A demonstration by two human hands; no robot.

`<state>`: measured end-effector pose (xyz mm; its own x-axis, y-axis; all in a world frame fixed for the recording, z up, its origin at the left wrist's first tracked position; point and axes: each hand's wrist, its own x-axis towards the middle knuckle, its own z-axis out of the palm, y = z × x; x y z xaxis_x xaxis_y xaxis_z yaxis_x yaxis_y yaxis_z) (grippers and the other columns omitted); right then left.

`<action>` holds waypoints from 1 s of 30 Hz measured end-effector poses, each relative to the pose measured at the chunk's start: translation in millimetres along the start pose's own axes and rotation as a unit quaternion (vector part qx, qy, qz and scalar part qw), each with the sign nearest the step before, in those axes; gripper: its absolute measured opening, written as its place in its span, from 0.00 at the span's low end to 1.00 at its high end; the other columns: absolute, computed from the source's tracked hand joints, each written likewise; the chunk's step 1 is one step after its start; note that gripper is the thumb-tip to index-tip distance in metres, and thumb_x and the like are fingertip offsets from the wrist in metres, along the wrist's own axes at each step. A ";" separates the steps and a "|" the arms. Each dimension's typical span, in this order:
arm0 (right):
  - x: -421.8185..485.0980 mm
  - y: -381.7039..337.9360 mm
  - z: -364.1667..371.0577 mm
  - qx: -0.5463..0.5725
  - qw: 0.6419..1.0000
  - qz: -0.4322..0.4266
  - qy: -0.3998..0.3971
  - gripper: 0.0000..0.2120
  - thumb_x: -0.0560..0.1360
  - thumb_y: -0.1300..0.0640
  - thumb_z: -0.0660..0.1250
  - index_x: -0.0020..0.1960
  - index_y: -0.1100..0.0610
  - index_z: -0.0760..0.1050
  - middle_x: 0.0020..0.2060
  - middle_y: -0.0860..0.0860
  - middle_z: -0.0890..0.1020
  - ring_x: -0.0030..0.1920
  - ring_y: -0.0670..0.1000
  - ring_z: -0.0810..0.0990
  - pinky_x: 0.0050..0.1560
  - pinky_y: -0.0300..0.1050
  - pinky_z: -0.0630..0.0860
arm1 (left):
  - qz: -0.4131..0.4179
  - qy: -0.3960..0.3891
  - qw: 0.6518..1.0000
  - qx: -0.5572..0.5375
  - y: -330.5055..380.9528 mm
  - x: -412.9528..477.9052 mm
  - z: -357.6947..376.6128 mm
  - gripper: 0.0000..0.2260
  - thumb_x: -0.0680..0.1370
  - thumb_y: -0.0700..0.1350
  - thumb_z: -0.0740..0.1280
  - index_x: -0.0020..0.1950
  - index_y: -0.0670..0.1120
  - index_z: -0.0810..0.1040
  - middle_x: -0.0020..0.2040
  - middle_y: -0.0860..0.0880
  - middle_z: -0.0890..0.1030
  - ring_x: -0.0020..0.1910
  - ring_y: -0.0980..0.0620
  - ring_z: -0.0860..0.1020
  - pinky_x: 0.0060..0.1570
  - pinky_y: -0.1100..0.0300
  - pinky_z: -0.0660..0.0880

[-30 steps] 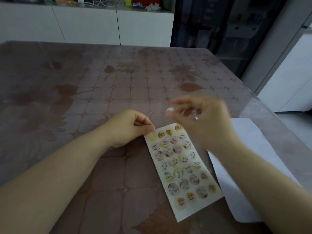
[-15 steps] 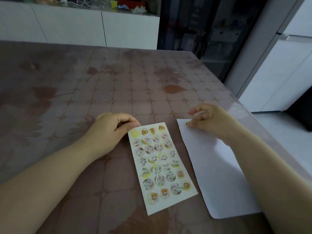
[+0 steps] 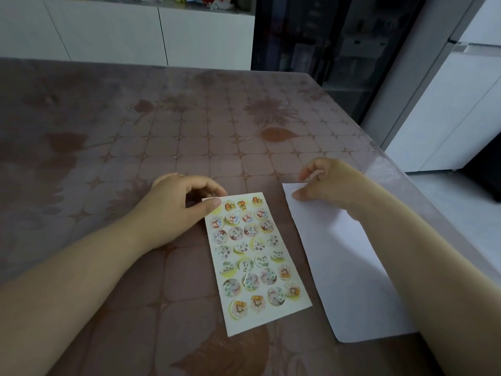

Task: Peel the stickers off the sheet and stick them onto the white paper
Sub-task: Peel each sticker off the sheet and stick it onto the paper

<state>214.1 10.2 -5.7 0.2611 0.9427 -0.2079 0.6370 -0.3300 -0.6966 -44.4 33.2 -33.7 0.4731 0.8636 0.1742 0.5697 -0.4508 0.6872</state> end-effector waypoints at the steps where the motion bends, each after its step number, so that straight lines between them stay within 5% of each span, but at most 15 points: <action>1: 0.9 0.3 -0.7 -0.004 1.000 0.006 0.002 0.17 0.64 0.57 0.77 0.49 0.55 0.75 0.39 0.48 0.74 0.43 0.51 0.73 0.36 0.41 0.67 | 0.002 0.003 1.000 -0.006 -0.5 -0.4 -0.1 0.09 0.70 0.59 0.64 0.45 0.60 0.81 0.47 0.64 0.81 0.48 0.61 0.78 0.64 0.47 0.68; 4: 0.8 1.8 -2.7 0.002 1.000 0.010 0.005 0.19 0.64 0.56 0.78 0.50 0.54 0.74 0.38 0.46 0.72 0.44 0.51 0.73 0.39 0.42 0.68 | 0.014 0.022 0.999 -0.024 -0.1 -1.8 -0.5 0.04 0.74 0.55 0.66 0.45 0.61 0.80 0.45 0.59 0.83 0.44 0.54 0.80 0.50 0.56 0.75; 8: -0.5 5.0 2.5 0.016 0.999 -0.015 0.027 0.08 0.66 0.58 0.75 0.40 0.54 0.77 0.30 0.45 0.73 0.33 0.46 0.69 0.32 0.38 0.64 | 0.023 0.026 0.999 -0.033 1.7 -3.1 -1.1 0.06 0.74 0.54 0.63 0.47 0.60 0.79 0.43 0.53 0.84 0.41 0.44 0.80 0.43 0.51 0.76; 13: -3.4 6.1 8.6 -0.026 0.995 -0.055 0.073 0.06 0.69 0.57 0.73 0.38 0.58 0.79 0.29 0.49 0.75 0.31 0.47 0.69 0.30 0.38 0.64 | -0.002 0.011 0.999 -0.033 0.1 -1.4 0.5 0.05 0.78 0.46 0.66 0.50 0.56 0.79 0.45 0.61 0.81 0.43 0.67 0.78 0.40 0.76 0.69; 19: -29.0 -14.6 29.5 -0.061 0.949 -0.296 0.091 0.03 0.72 0.52 0.69 0.40 0.49 0.77 0.37 0.42 0.78 0.40 0.44 0.74 0.40 0.32 0.69 | -0.015 -0.006 1.000 -0.018 1.7 -2.0 1.1 0.03 0.77 0.47 0.66 0.45 0.52 0.78 0.44 0.55 0.82 0.45 0.60 0.77 0.43 0.67 0.71; 21: -36.2 -21.2 43.0 -0.091 0.919 -0.372 0.095 0.05 0.71 0.49 0.69 0.44 0.49 0.79 0.40 0.45 0.78 0.43 0.46 0.74 0.47 0.38 0.70 | -0.029 -0.012 0.999 -0.033 3.8 -2.1 0.4 0.02 0.77 0.47 0.67 0.44 0.52 0.78 0.45 0.57 0.82 0.47 0.63 0.77 0.46 0.69 0.71; 25: -35.4 -19.8 61.2 -0.169 0.883 -0.408 0.158 0.15 0.71 0.43 0.62 0.49 0.50 0.81 0.41 0.48 0.79 0.44 0.51 0.74 0.46 0.46 0.69 | -0.056 -0.034 0.989 -0.135 6.1 -0.1 -3.4 0.03 0.78 0.43 0.66 0.47 0.52 0.78 0.42 0.55 0.85 0.44 0.63 0.81 0.46 0.71 0.73; 30: -32.2 -17.7 64.9 -0.156 0.871 -0.427 0.186 0.11 0.71 0.46 0.65 0.46 0.49 0.83 0.42 0.45 0.81 0.45 0.49 0.73 0.46 0.42 0.64 | -0.061 -0.049 0.970 -0.228 9.3 -0.7 -4.5 0.06 0.78 0.39 0.65 0.52 0.49 0.78 0.43 0.49 0.86 0.46 0.56 0.83 0.52 0.61 0.76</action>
<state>147.3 -11.2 -31.3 -0.2250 0.7885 0.5723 0.8650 0.4320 -0.2551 -42.4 29.4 -24.3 0.4951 0.8686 0.0195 0.2790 -0.1802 0.9432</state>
